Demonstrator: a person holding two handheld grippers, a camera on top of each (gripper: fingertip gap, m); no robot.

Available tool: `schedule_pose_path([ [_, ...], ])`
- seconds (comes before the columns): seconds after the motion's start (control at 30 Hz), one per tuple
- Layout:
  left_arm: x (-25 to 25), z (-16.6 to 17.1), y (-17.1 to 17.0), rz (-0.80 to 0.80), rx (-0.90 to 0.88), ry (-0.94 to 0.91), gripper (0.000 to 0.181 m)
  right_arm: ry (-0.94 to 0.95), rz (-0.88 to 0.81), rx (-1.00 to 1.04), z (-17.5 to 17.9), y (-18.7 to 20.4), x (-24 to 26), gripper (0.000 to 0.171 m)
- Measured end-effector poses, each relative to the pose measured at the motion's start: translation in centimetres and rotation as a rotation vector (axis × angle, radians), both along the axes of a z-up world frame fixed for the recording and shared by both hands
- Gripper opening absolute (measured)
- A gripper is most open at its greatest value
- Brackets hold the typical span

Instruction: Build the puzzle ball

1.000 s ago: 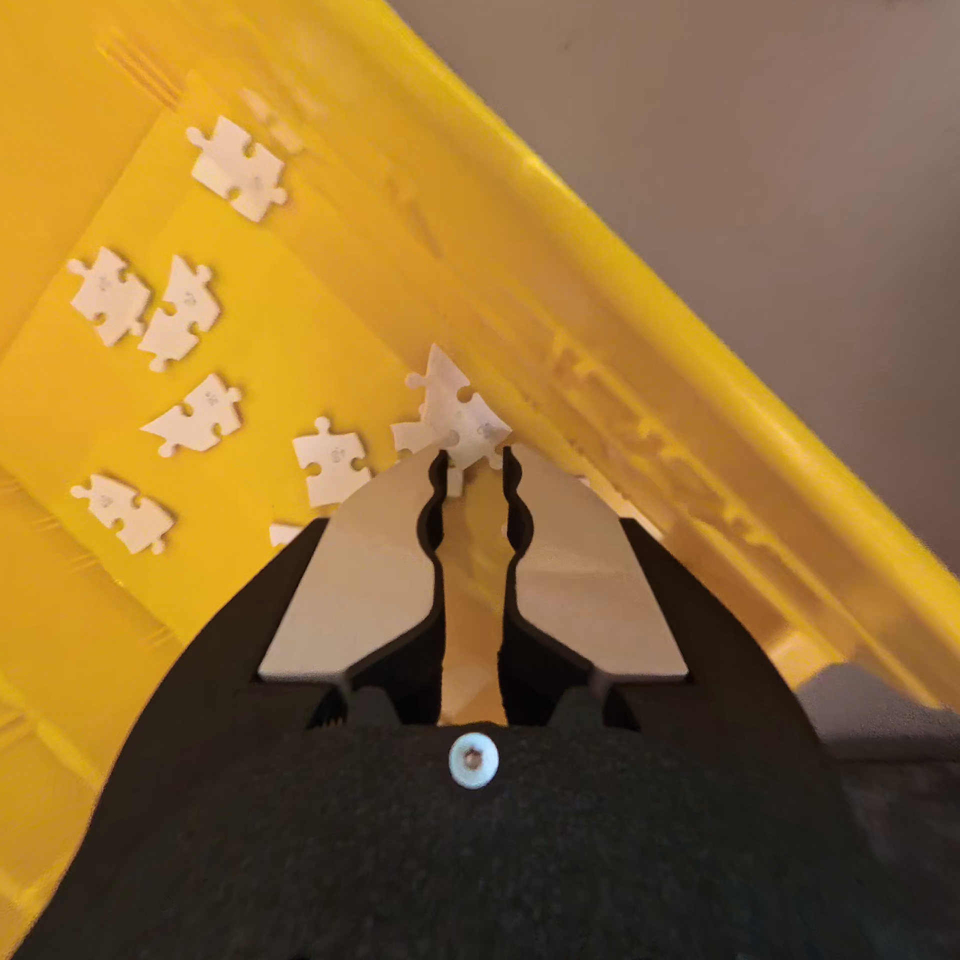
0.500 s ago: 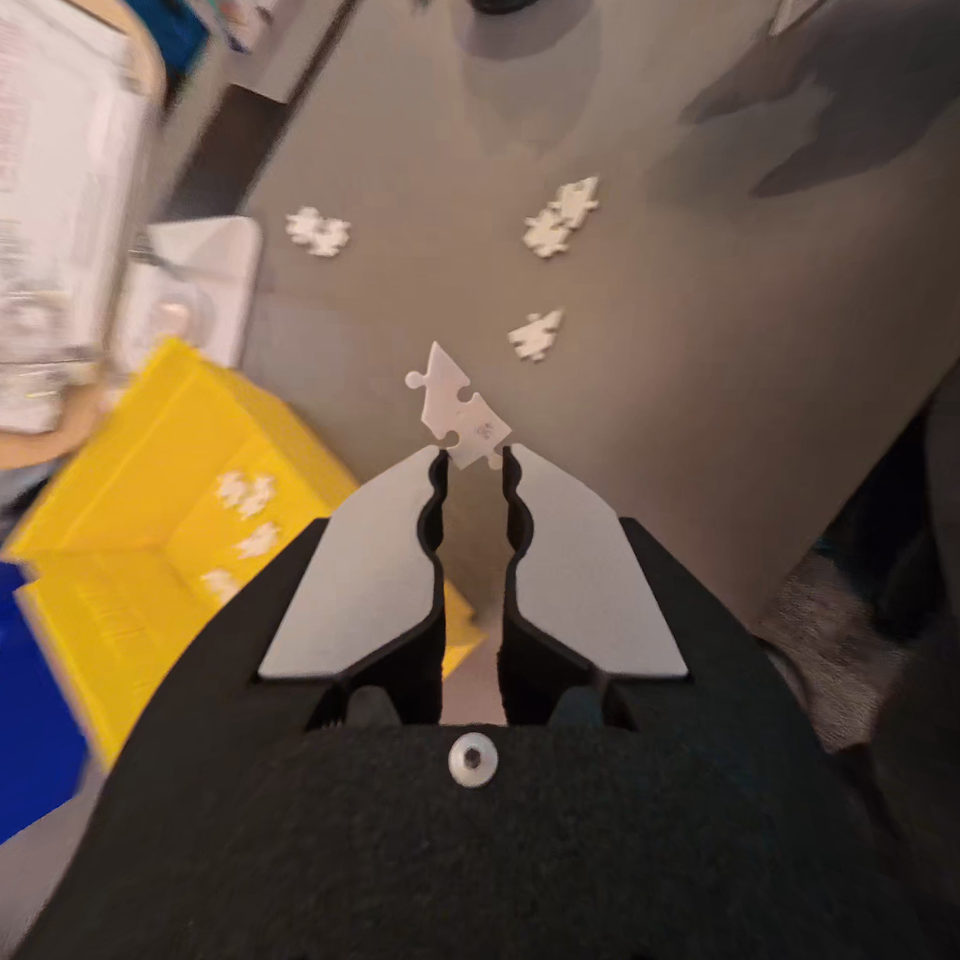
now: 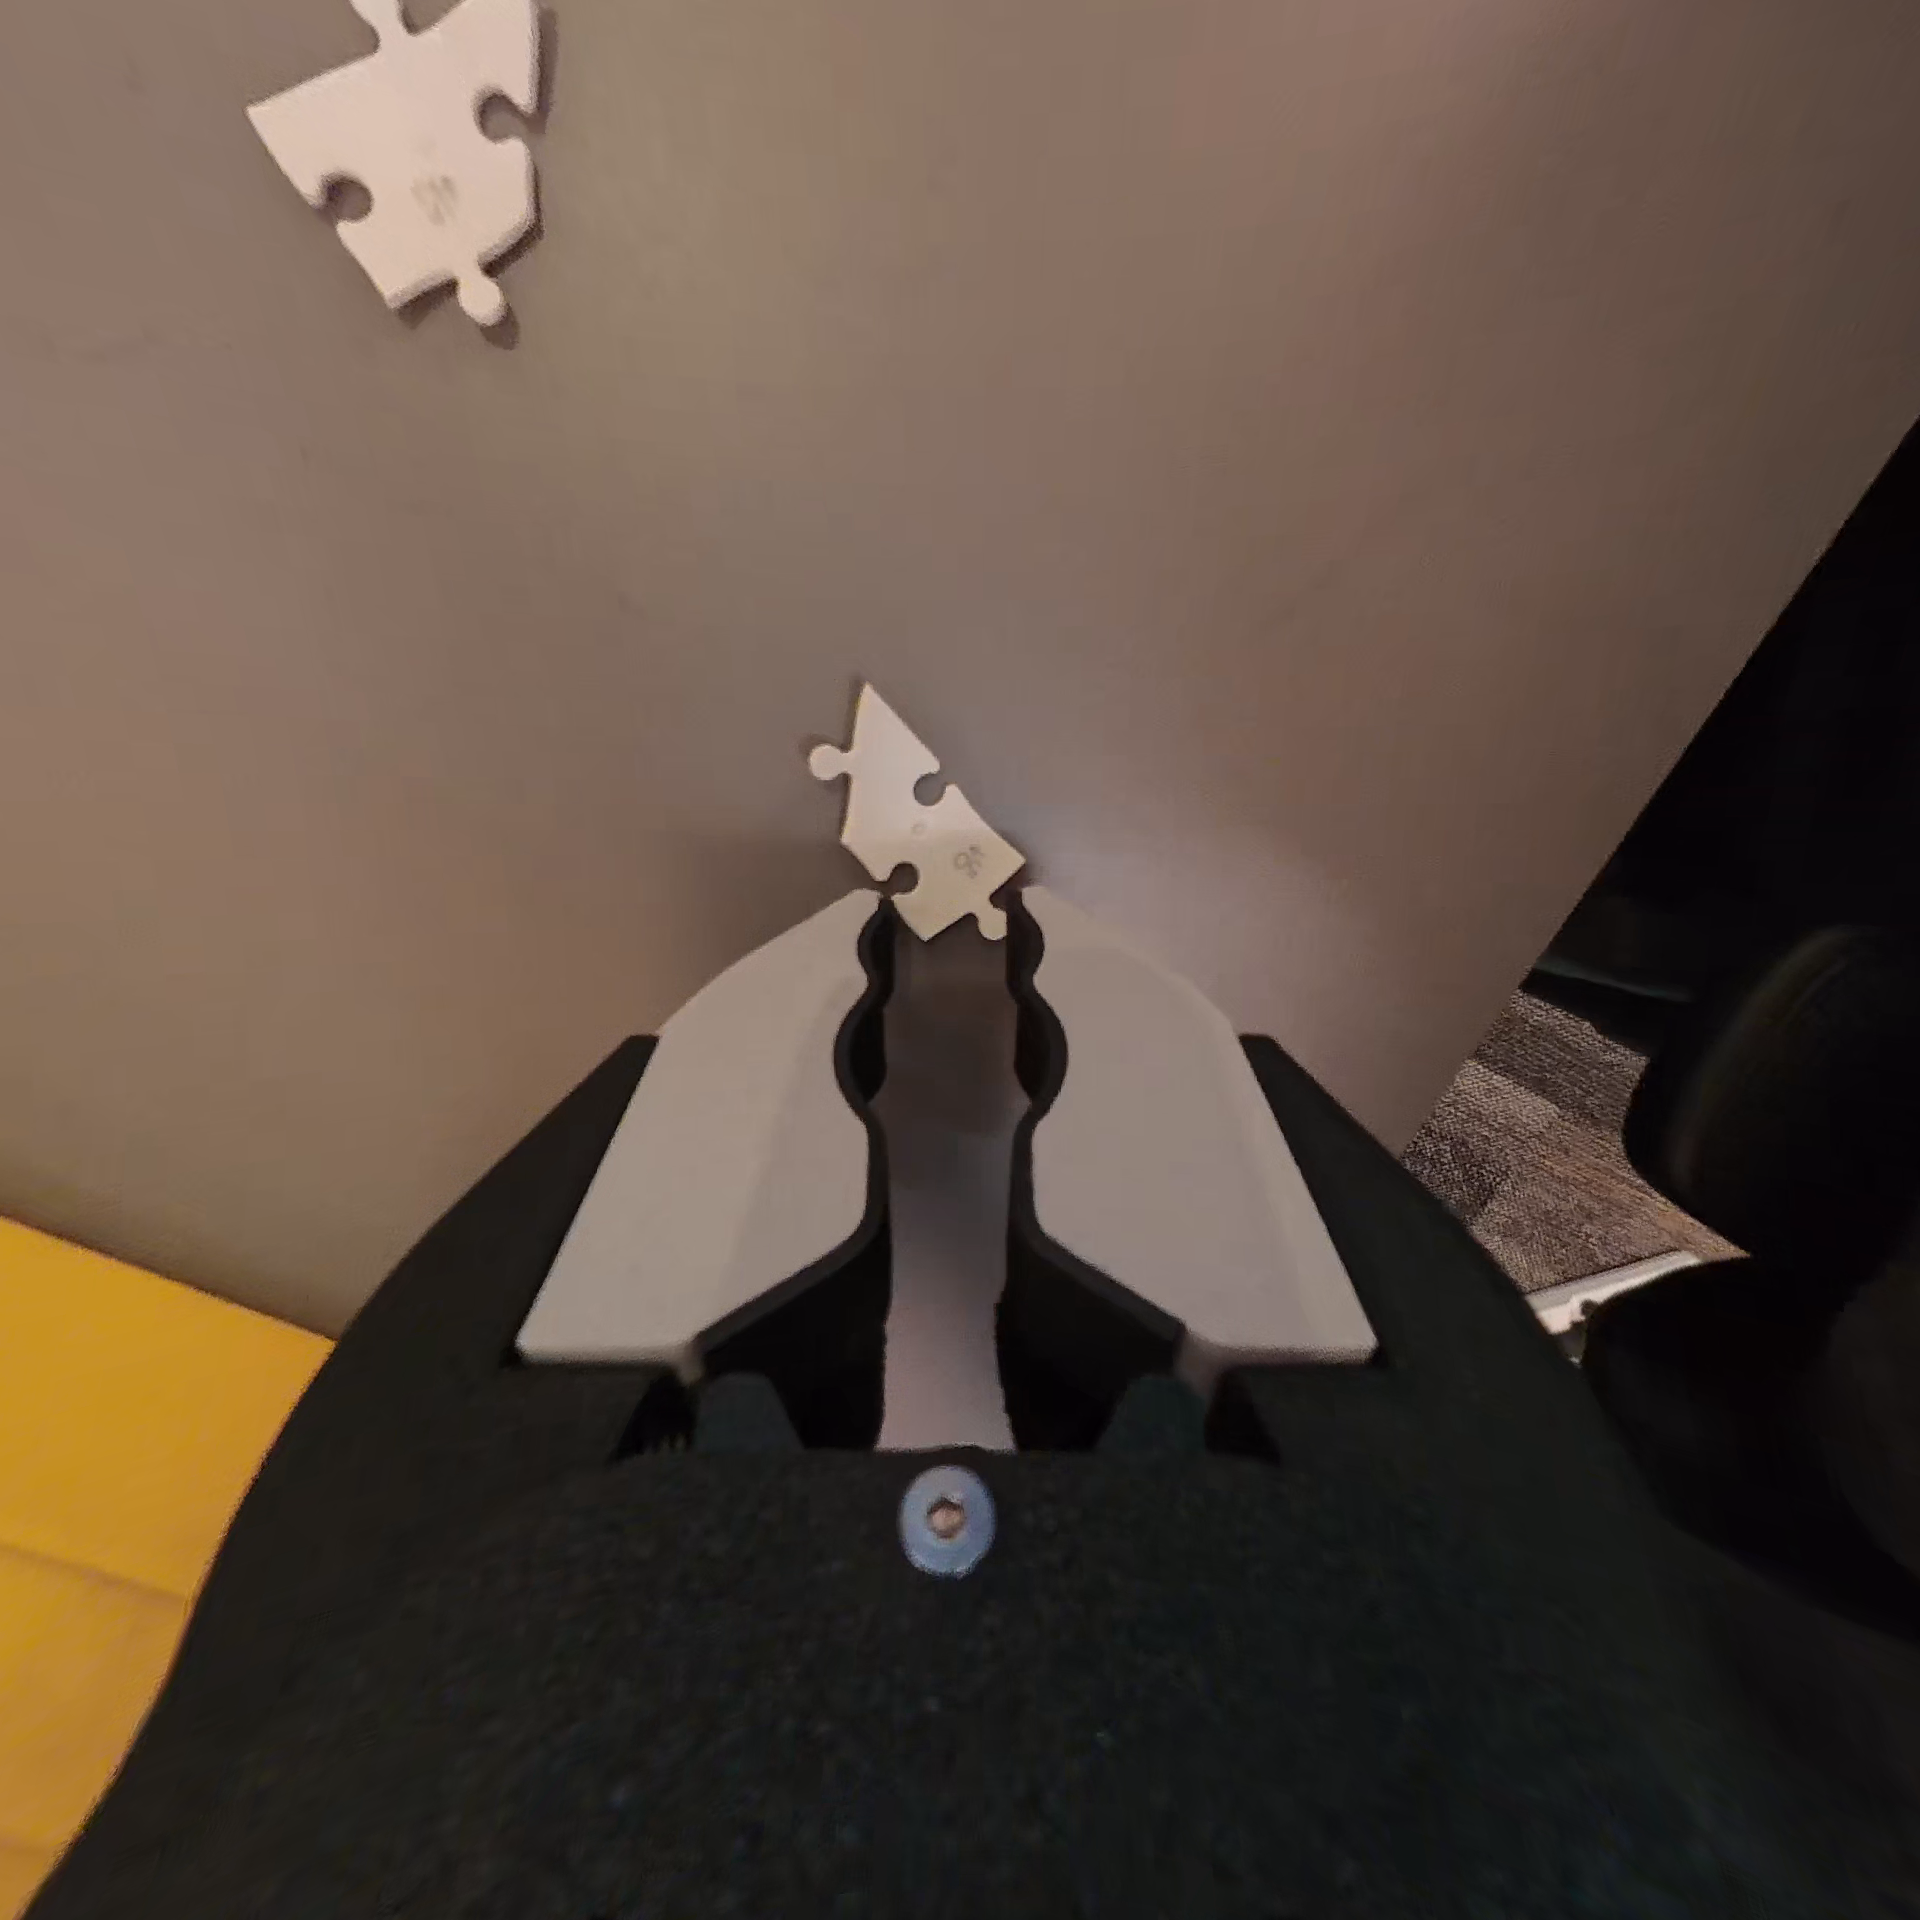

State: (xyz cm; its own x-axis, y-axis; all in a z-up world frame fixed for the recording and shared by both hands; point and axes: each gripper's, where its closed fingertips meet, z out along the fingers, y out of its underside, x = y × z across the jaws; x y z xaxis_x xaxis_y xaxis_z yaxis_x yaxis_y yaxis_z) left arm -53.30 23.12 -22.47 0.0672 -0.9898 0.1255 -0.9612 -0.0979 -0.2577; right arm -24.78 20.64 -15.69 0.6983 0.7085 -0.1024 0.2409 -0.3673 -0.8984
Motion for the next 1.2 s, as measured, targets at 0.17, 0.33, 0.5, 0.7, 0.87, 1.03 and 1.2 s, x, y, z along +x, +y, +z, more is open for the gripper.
schedule_pose_path([
  [0.17,0.2,0.4,0.3,-0.003,0.036,0.001,0.027,0.003,-0.007,-0.008,-0.3,0.0,0.4,0.07],
  [0.33,-0.3,7.2,1.4,0.128,0.088,-0.315,0.041,-0.032,-0.01,-0.045,-0.7,0.7,0.9,0.07],
  [0.5,-8.4,14.4,8.1,0.417,0.286,-0.558,0.039,-0.047,-0.013,-0.077,-0.9,2.2,0.5,0.07],
  [0.7,-12.7,6.8,13.2,0.315,0.256,-0.236,0.054,-0.071,0.008,-0.126,-2.1,4.0,-1.8,0.071],
  [0.87,-10.3,3.2,14.0,0.131,0.137,-0.217,0.054,-0.096,0.016,-0.153,-2.6,4.6,-3.0,0.071],
  [1.03,-10.1,2.0,14.8,0.044,0.122,-0.144,0.056,-0.107,-0.002,-0.164,-2.5,4.9,-2.8,0.071],
  [1.2,-10.2,1.3,13.6,-0.02,-0.028,-0.009,0.054,-0.098,0.007,-0.165,-2.5,4.9,-3.1,0.071],
])
